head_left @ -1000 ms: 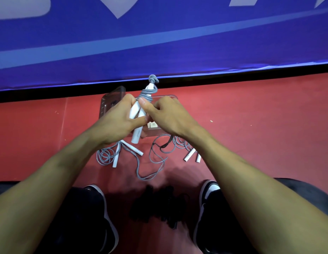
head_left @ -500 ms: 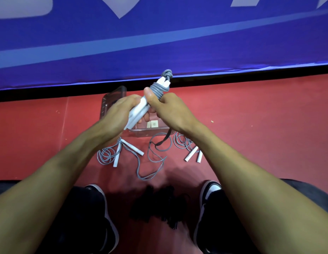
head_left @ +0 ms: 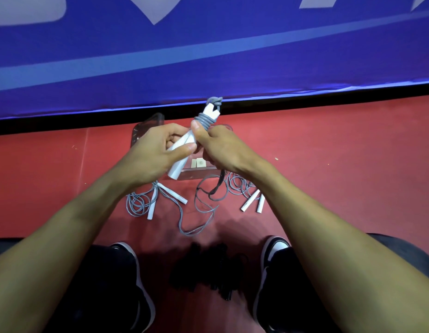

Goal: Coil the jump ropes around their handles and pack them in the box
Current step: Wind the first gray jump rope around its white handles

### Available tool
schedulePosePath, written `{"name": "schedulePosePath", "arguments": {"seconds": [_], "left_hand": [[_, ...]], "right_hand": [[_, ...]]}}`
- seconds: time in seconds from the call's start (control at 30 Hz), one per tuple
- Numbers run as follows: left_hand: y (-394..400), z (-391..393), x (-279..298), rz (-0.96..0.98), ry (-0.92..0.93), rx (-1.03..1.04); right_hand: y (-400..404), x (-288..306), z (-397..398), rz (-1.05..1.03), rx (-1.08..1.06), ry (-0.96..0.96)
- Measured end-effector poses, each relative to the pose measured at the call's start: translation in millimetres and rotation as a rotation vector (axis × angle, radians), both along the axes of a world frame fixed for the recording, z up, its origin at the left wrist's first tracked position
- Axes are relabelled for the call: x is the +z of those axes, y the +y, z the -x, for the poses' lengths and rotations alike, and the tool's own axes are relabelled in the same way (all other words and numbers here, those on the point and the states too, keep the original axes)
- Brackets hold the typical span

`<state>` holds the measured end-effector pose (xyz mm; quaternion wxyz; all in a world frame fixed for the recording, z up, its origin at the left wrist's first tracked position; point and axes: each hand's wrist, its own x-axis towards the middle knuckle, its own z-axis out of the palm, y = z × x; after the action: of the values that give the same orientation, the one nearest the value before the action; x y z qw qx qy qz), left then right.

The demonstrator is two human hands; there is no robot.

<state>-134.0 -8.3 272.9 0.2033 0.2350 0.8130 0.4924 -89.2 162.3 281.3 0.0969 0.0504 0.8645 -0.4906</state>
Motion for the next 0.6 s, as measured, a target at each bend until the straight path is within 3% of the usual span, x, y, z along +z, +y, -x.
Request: {"name": "schedulePosePath", "arguments": {"seconds": [0.17, 0.6], "left_hand": [[0.3, -4.1, 2.5, 0.091, 0.1, 0.096], [-1.0, -1.2, -1.9, 0.07, -0.016, 0.132]], "right_hand": [[-3.7, 3.4, -1.3, -0.025, 0.023, 0.047], [-5.1, -0.6, -1.8, -0.167, 0.049, 0.153]]}}
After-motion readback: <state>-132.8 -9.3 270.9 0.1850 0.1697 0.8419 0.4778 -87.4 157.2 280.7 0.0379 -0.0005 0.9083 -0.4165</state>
